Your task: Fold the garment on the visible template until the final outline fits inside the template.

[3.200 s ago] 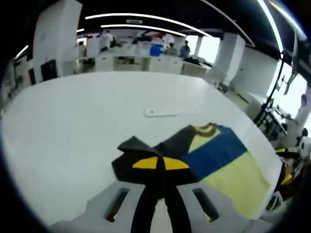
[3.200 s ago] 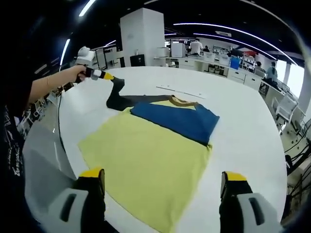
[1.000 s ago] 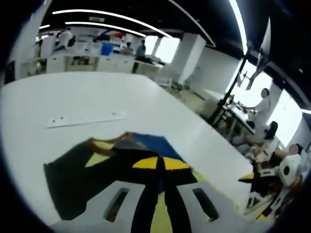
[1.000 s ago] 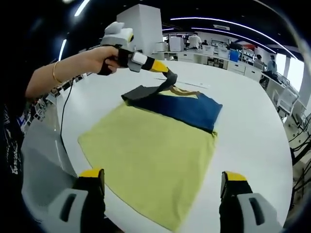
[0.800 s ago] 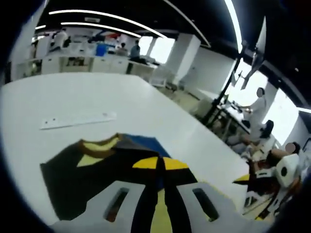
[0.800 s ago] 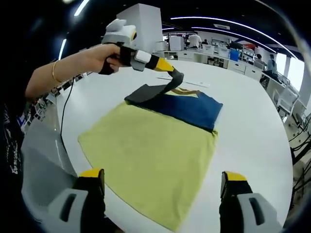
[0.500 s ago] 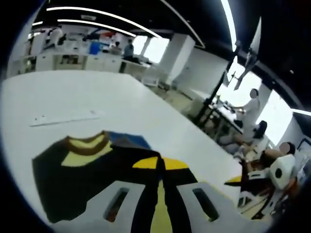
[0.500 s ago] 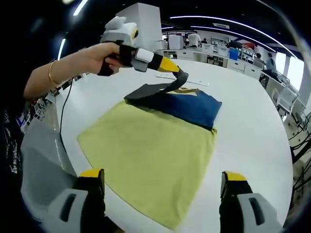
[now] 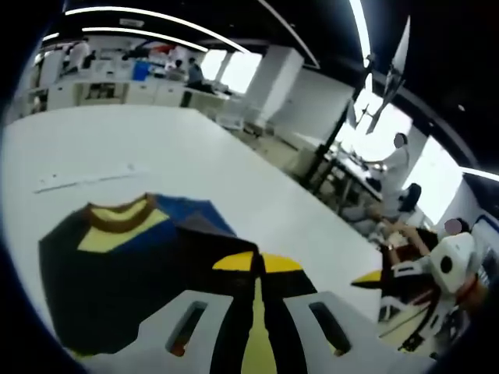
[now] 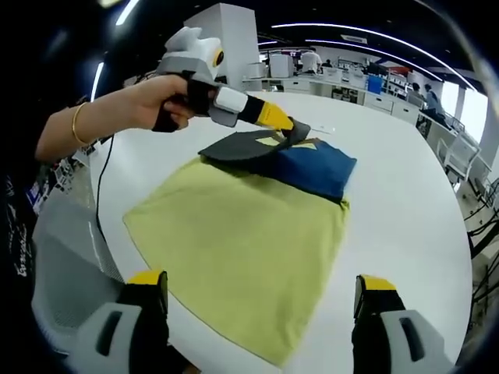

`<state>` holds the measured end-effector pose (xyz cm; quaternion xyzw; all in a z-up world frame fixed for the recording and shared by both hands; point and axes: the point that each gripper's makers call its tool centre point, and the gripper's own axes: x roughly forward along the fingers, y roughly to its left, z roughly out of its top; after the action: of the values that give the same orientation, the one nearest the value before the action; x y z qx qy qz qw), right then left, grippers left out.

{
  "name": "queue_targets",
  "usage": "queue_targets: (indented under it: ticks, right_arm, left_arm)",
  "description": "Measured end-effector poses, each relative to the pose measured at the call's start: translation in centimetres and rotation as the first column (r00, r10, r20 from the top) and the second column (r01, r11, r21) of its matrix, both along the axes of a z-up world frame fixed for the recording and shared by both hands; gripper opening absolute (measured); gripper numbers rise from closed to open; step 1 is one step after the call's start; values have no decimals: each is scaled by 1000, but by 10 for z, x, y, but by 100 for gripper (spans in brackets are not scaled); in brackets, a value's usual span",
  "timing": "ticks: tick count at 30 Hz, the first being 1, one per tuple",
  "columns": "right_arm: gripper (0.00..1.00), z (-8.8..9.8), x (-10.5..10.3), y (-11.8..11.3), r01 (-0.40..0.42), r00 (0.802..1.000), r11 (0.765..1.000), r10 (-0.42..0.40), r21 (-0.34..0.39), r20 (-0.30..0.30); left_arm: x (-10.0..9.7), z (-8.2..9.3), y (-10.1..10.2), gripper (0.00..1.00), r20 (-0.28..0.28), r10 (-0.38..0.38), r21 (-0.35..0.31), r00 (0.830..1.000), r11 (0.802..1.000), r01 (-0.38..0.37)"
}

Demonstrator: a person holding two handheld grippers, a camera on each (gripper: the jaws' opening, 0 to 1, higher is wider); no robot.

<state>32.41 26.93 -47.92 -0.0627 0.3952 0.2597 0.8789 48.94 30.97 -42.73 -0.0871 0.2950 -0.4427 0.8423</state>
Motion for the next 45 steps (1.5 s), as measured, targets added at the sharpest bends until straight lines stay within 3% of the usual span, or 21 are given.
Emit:
queue_targets:
  ticks: [9,23,31,38,45]
  right_arm:
    - [100,-1,0,-1,3,1000,1000,-3,1,-1]
    - [100,-4,-3,-6,16,1000,1000,-16,-1,-11]
    - [100,-5,-1,-3,11,1000,1000,-11,1,-12]
    - [100,-5,0,-3,11,1000,1000,-11,-1,-10]
    - [100,-5,2,-2,11,1000,1000,-11,1,-10]
  left_arm:
    - [-2,0,-16,0,3,-12,-14,1000,1000,12]
    - [-4,-26,-23,0,0,-24,43,1000,999,24]
    - [-9,-37,-29,1,-46,-53,14,998,998,54]
    - [-9,-33,-24,25,2,-71,27,997,997,71]
    - [3,-25,-6,66,95,-22,67,995,998,15]
